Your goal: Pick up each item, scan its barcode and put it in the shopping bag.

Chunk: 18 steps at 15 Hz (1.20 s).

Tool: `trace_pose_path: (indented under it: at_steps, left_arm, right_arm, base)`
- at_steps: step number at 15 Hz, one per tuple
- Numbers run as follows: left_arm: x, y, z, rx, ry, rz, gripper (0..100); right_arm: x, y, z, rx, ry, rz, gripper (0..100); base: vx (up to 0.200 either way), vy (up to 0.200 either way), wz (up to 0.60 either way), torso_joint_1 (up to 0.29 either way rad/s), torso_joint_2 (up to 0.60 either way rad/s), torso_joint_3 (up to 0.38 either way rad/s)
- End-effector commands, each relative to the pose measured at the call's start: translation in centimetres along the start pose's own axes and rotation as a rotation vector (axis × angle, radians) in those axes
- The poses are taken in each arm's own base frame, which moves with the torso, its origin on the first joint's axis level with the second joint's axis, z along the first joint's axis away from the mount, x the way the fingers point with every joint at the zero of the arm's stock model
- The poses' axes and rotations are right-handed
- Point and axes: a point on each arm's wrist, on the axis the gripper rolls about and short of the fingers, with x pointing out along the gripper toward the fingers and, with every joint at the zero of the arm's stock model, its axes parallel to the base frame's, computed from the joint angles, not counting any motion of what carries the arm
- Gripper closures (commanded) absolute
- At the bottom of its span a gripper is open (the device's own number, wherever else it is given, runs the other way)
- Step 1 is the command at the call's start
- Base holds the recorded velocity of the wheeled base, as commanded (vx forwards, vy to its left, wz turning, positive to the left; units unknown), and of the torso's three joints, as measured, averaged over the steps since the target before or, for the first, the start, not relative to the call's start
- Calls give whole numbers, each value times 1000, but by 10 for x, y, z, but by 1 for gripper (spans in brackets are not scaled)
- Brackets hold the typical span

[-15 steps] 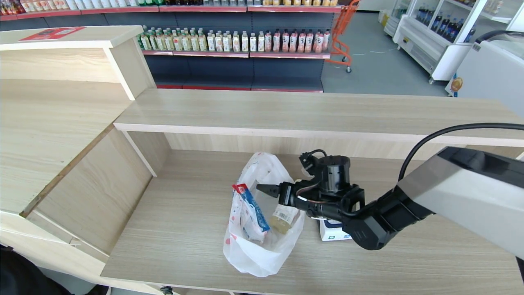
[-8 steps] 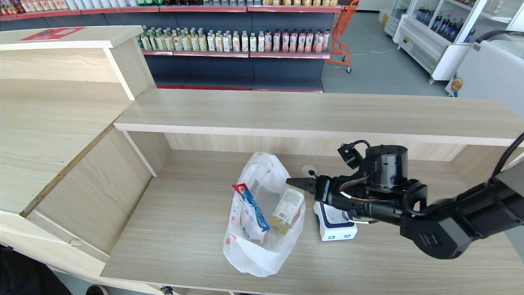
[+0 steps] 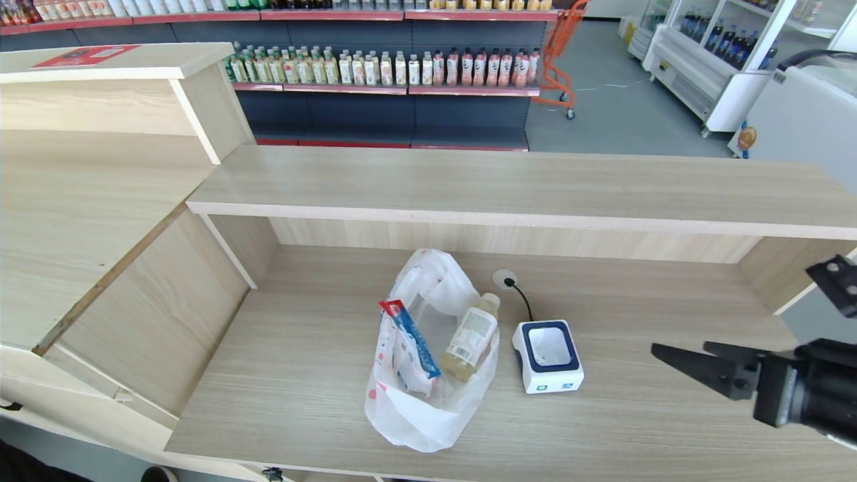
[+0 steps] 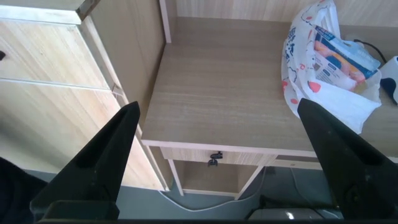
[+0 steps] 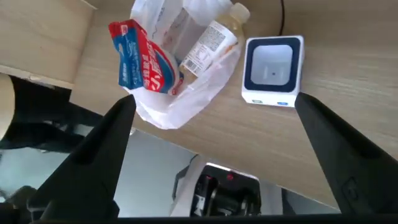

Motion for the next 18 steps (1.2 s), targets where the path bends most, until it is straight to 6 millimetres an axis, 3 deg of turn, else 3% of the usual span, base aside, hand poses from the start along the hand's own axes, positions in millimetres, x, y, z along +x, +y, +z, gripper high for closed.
trace_pose_path:
  at_steps: [1, 3, 5, 9, 18]
  left_arm:
    - [0, 0, 0, 1, -1, 0, 0]
    - [0, 0, 0, 1, -1, 0, 0]
    - [0, 0, 0, 0, -1, 0, 0]
    - [0, 0, 0, 0, -1, 0, 0]
    - [0, 0, 0, 0, -1, 0, 0]
  right_arm:
    - [-86, -11, -89, -74, -125, -208, 0]
    - [-98, -13, -119, -103, -180, -288, 0]
    - [-108, -11, -136, -149, -301, -375, 0]
    - [-119, -9, -146, -226, -440, -383, 0]
    - [-117, -12, -152, -219, -375, -441, 0]
  base:
    - [0, 0, 0, 0, 0, 0]
    - [0, 0, 0, 0, 0, 0]
    - [0, 0, 0, 0, 0, 0]
    - [0, 0, 0, 0, 0, 0]
    - [0, 0, 0, 0, 0, 0]
